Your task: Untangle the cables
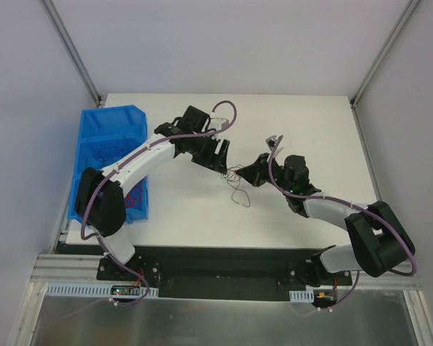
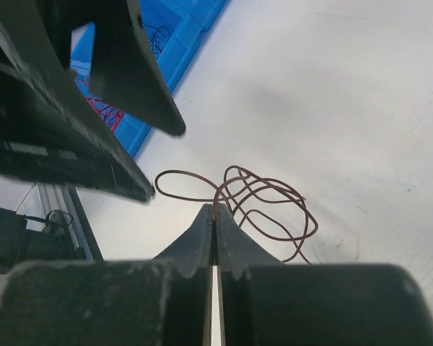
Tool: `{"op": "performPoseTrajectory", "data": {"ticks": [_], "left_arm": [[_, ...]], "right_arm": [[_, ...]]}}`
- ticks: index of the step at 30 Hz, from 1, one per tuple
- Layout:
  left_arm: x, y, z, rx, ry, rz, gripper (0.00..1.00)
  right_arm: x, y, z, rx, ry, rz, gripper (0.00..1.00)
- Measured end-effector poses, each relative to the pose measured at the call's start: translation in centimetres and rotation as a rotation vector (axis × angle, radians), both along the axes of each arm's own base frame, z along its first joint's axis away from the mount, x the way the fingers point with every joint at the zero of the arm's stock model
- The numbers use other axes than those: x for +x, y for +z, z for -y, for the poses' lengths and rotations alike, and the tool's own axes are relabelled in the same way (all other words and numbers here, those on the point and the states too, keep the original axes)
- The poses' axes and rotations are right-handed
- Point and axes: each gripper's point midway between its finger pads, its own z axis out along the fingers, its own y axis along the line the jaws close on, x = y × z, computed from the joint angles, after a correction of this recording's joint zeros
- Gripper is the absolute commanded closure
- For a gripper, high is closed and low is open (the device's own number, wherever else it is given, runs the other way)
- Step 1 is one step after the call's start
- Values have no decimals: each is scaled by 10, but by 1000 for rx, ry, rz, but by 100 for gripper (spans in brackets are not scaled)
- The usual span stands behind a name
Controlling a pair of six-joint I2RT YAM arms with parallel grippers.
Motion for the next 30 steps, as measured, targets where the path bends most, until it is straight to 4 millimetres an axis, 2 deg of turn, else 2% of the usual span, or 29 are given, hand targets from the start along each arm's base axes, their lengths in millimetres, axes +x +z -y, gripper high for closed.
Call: {"op": "performPoseTrajectory", "data": {"ticks": [3, 6, 11, 14, 19, 23, 26, 30], "left_arm": [[14, 19, -12, -37, 47, 49, 37], [22, 25, -16, -59, 72, 65, 43], [11, 26, -5, -100, 27, 34, 39], [4, 28, 3, -119, -6, 27, 43], [-11, 20, 16, -80, -53, 50, 61], [-13, 8, 18, -1, -45, 97, 69], [-7, 1, 14, 54, -5, 137, 77], [5, -3, -4, 129, 93, 189, 83]], "right_arm": [[-4, 1, -2, 4, 25, 0, 100], [-8, 2, -4, 11, 54, 0, 100], [-11, 6, -7, 26, 74, 4, 100], [-12, 6, -6, 31, 72, 1, 100], [-14, 14, -5, 55, 65, -5, 100], [-14, 25, -2, 90, 29, -25, 100], [-18, 38, 3, 120, -9, -62, 100], [-30, 60, 14, 163, -65, -132, 100]]}}
